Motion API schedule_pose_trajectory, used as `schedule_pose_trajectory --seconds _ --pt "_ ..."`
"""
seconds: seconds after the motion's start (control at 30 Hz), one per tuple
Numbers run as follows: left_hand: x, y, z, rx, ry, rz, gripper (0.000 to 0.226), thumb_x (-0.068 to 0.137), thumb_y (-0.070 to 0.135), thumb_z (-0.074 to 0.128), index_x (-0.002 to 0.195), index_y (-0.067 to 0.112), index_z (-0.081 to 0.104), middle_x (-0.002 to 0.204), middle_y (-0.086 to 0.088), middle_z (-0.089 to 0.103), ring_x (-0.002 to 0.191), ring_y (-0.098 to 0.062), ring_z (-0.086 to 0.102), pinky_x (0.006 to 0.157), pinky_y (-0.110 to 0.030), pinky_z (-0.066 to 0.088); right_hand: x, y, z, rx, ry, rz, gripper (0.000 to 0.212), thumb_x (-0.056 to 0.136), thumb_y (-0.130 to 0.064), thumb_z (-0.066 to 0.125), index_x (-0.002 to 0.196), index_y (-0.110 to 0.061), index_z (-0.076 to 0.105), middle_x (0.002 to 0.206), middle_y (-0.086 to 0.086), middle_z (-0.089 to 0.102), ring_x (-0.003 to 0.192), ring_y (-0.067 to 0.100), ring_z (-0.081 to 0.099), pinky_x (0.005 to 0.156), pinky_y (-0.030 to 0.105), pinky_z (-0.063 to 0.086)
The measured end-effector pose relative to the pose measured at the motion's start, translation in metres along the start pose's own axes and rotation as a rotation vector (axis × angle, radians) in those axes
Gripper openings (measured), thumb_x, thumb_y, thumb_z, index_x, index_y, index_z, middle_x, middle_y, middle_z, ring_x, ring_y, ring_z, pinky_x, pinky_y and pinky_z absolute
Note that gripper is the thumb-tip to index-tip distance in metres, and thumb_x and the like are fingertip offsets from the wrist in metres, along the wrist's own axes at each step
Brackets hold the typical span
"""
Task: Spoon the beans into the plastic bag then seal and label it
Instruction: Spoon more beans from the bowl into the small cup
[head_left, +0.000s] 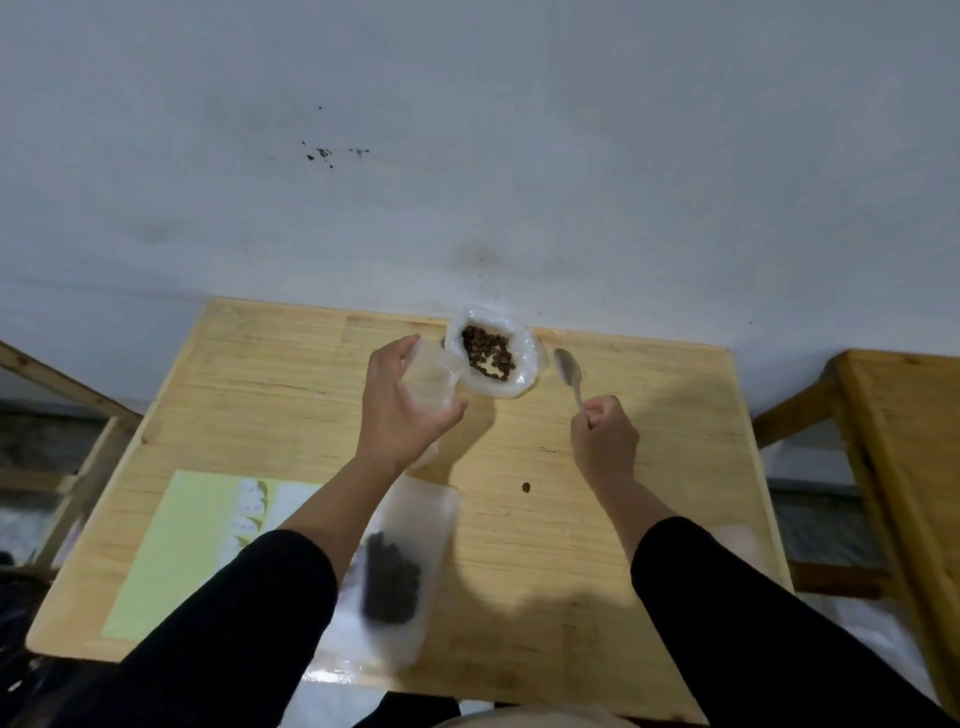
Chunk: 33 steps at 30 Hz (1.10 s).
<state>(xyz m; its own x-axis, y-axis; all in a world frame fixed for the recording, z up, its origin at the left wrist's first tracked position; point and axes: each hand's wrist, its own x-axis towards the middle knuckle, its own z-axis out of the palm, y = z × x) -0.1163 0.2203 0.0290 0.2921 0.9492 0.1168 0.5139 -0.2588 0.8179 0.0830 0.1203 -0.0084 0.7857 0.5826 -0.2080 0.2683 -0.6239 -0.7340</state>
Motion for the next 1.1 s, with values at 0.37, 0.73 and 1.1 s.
schedule_pose_trajectory --seconds 0.37,0.73,1.1 --pt "0.015 -0.021 -0.023 -0.042 -0.102 0.065 0.090 0.059 0.029 0.086 0.135 0.011 0.040 0.130 -0.004 0.041 0.120 -0.012 0.041 0.100 -0.011 0.025 -0.037 -0.076 -0.001 0.407 0.003 -0.149 0.005 0.077 -0.023 0.063 0.078 -0.028 0.064 0.076 0.005 0.071 0.071 0.020 0.064 0.076 0.046 0.055" --pt "0.019 -0.019 -0.006 -0.098 -0.159 0.038 0.089 0.056 0.027 0.088 0.131 0.015 0.042 0.125 0.001 0.040 0.111 -0.006 0.039 0.097 -0.015 0.030 -0.030 -0.065 0.024 0.382 0.108 0.015 0.025 0.090 -0.010 0.040 0.077 -0.025 0.054 0.065 -0.004 0.064 0.064 0.017 0.062 0.076 0.045 0.055" --pt "0.031 -0.015 0.003 -0.058 -0.172 -0.013 0.088 0.057 0.027 0.086 0.132 0.016 0.041 0.129 -0.001 0.042 0.114 -0.004 0.039 0.097 -0.012 0.028 0.019 -0.075 0.064 0.787 -0.068 0.288 0.026 0.093 -0.003 0.036 0.108 0.001 0.056 0.090 0.015 0.066 0.081 0.026 0.068 0.065 0.022 0.058"
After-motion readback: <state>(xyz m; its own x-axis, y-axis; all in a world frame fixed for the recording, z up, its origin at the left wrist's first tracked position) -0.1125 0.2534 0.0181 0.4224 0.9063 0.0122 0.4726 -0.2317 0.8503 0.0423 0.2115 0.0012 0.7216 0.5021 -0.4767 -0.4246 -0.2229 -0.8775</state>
